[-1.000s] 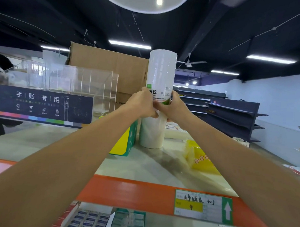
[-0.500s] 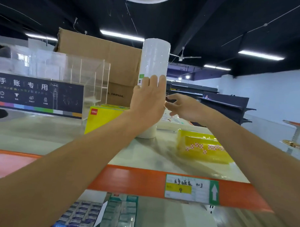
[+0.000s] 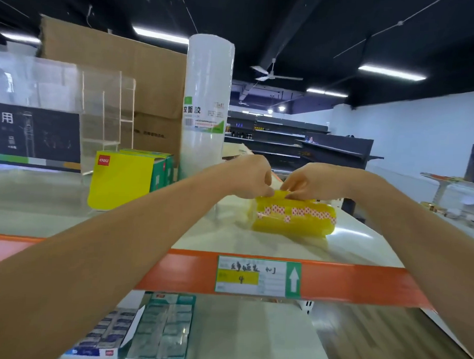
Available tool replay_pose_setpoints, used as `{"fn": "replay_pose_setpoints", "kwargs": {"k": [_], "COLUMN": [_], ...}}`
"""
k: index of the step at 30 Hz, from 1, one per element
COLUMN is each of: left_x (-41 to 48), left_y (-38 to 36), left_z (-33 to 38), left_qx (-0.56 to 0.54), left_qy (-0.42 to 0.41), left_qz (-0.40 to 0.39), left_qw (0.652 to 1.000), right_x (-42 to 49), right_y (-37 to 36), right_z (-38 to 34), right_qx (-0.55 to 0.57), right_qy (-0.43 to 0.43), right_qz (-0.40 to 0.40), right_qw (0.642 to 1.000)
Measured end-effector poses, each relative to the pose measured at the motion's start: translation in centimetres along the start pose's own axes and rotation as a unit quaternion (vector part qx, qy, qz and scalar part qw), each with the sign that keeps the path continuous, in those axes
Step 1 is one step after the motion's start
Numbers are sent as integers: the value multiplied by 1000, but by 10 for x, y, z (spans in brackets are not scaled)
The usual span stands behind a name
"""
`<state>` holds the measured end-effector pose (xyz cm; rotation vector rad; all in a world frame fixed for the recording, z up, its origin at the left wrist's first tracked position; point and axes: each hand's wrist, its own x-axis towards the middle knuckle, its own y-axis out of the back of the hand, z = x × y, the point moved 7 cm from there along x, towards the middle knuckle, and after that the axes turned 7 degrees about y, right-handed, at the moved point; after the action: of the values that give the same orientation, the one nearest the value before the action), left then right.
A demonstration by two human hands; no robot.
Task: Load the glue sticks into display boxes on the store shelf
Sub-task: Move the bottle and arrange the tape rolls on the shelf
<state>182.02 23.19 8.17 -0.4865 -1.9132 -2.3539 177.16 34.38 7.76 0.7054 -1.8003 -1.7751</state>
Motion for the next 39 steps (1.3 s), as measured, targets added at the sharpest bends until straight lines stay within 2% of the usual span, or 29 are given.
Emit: {"fn": "replay_pose_setpoints", "kwargs": {"k": [4,9,13,17,20,23,26,28,32,37,39], "left_x": [2,8,14,23,28,27,27,28,25,16,14], "left_y": [-1,-7,-11,-17,-21,-21,-20,-22,-20,-5,-5], "left_z": [-8,-14,-21,-28,-35,-38,-43,-45,-54,-59,-60], "left_qx": [-2,25,55,55,13,-23,-53,-52,-71,-93,-110], "left_qy": [-1,-4,10,16,30,43,62,67,120,166,176], "left_qz": [-18,-35,-33,-22,-22,-44,-45,-46,-59,-21,-25], "left_qw": [1000,999,998,998,999,998,996,995,988,982,978], "right_x": [9,18,27,30,34,39,44,50,66,74,73], "right_y": [-4,-7,-2,22,30,27,22,21,28,35,35], "right_z": [19,24,18,12,10,13,10,6,-11,-38,-44], "right_qx": [3,85,126,147,169,288,316,317,274,124,95], "right_qy": [-15,-38,-13,8,12,13,7,1,22,56,69], "right_qz": [-52,-83,-20,126,199,205,164,157,207,249,251], "right_qw": [999,992,992,981,965,935,935,935,939,959,961]}}
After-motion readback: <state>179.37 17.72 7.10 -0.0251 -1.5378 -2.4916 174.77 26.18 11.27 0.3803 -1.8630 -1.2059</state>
